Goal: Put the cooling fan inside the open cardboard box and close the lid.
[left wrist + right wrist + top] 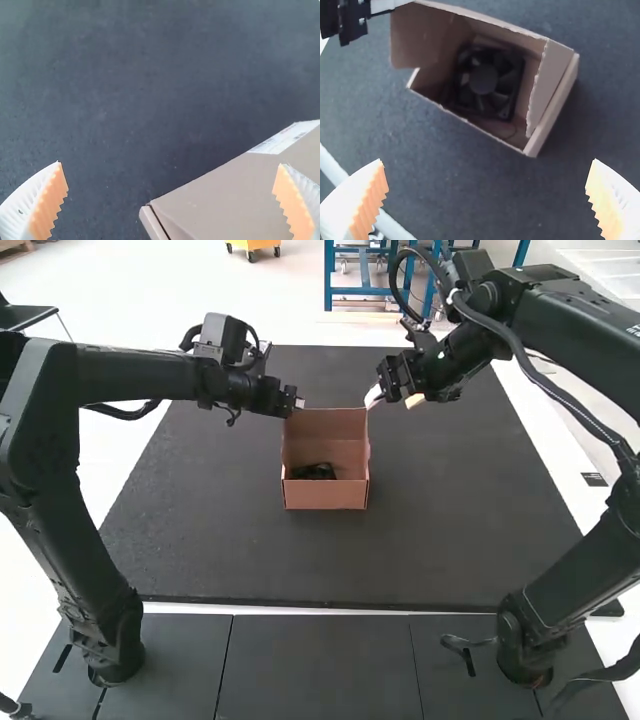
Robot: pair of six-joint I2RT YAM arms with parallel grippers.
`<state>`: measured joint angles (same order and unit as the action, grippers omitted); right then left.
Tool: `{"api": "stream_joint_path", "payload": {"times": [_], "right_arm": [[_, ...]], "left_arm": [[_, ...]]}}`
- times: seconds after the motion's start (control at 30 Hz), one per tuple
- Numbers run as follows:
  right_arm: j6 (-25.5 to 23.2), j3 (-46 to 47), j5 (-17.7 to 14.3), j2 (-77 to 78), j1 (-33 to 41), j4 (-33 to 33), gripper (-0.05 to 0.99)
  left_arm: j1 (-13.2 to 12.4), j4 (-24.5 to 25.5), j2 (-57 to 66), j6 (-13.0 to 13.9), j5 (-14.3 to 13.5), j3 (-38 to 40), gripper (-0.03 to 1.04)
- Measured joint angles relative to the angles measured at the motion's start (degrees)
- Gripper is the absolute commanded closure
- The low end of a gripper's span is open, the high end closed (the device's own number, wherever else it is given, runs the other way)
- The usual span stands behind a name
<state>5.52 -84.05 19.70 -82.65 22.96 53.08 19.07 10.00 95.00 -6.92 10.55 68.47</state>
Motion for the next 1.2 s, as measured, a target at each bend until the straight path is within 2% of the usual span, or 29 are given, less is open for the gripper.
{"api": "stream_joint_path", "payload": {"times": [0.2,0.43,0.57,0.9,1.2], "right_arm": [[-0.4,0.0,0.0,0.0,0.0,0.0,0.03],[-0.7,-0.1,0.0,0.0,0.0,-0.1,0.03],[-0.9,-0.7,0.0,0.0,0.0,-0.1,0.03],[-1.3,-1.6,0.0,0.0,0.0,-0.2,0.03],[-1.3,-1.6,0.0,0.0,0.0,-0.2,0.03]], "left_arm": [[0.0,1.7,0.6,0.0,0.0,0.0,0.04],[0.0,7.9,0.6,0.5,0.4,0.0,0.04],[0.0,9.4,0.6,1.0,0.9,0.0,0.04],[0.3,8.2,0.6,1.2,1.5,-2.9,0.04],[2.3,8.6,0.6,1.2,1.5,-3.8,0.04]]}}
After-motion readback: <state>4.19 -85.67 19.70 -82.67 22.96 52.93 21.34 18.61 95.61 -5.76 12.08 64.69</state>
